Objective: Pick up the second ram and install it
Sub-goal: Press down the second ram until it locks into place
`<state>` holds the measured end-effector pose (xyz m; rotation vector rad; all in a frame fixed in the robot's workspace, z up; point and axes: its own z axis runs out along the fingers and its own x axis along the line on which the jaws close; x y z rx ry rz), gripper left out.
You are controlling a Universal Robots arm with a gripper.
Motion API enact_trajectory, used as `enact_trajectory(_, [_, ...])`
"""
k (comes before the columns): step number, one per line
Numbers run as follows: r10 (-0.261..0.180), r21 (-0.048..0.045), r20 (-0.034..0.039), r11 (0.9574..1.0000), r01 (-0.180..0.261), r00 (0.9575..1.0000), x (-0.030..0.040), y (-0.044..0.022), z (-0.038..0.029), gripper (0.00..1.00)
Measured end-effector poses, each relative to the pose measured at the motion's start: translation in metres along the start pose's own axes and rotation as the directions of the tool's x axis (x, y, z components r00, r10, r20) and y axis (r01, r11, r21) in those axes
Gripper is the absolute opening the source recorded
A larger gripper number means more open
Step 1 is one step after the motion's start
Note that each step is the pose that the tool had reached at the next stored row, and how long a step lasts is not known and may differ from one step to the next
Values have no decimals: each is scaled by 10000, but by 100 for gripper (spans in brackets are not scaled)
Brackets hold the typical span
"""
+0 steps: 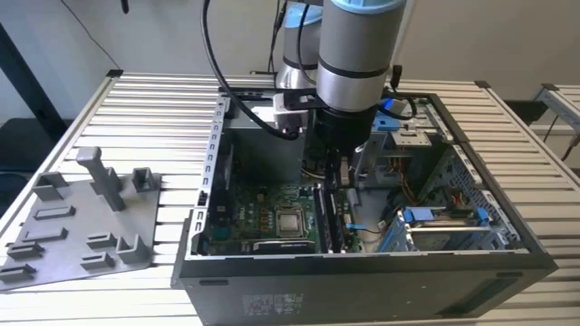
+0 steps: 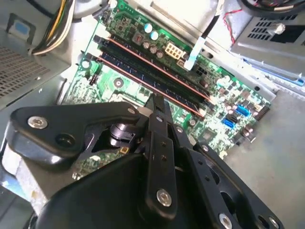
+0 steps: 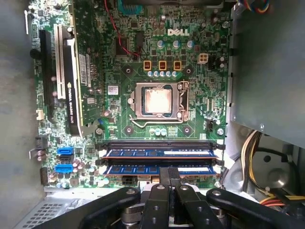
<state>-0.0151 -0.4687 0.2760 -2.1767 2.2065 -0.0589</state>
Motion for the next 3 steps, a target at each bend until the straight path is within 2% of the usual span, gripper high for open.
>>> enact_trajectory(3, [0, 0, 0, 10000, 0, 10000, 0, 0, -6, 11])
